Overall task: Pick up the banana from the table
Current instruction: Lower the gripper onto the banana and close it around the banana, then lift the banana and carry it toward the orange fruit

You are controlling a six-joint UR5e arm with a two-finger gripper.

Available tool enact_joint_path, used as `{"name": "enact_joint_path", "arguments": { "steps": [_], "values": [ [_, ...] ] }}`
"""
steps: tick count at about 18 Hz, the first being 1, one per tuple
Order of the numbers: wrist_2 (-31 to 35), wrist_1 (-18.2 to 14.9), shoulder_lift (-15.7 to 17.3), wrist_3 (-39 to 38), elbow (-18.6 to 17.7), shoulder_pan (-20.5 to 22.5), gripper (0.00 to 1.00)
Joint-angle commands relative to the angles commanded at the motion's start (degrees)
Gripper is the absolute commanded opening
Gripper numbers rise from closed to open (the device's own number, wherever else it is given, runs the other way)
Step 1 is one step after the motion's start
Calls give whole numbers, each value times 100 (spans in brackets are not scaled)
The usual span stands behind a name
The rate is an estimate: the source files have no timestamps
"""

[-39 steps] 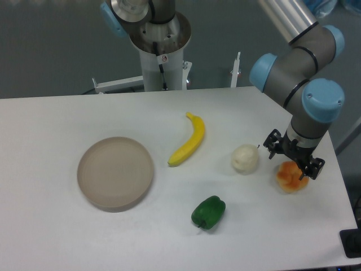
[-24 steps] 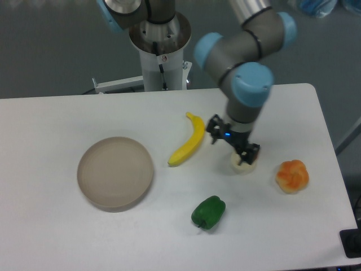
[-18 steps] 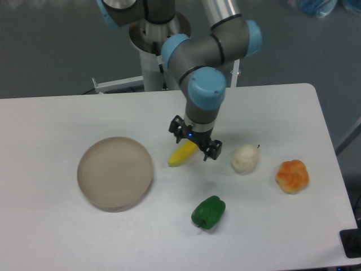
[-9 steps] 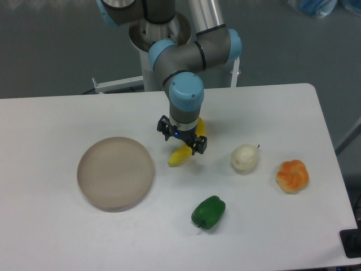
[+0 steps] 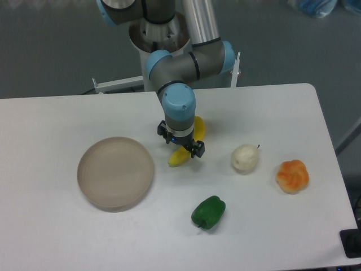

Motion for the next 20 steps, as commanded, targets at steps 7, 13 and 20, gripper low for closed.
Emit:
{"name": "enact_joint_path", "arguments": {
  "steps": [7, 13, 20],
  "values": [
    [18, -53, 53, 17, 123, 9, 1],
    [18, -789, 246, 26, 1009, 140, 3],
    [-17, -1880, 203, 526, 2539, 632, 2]
  ]
}}
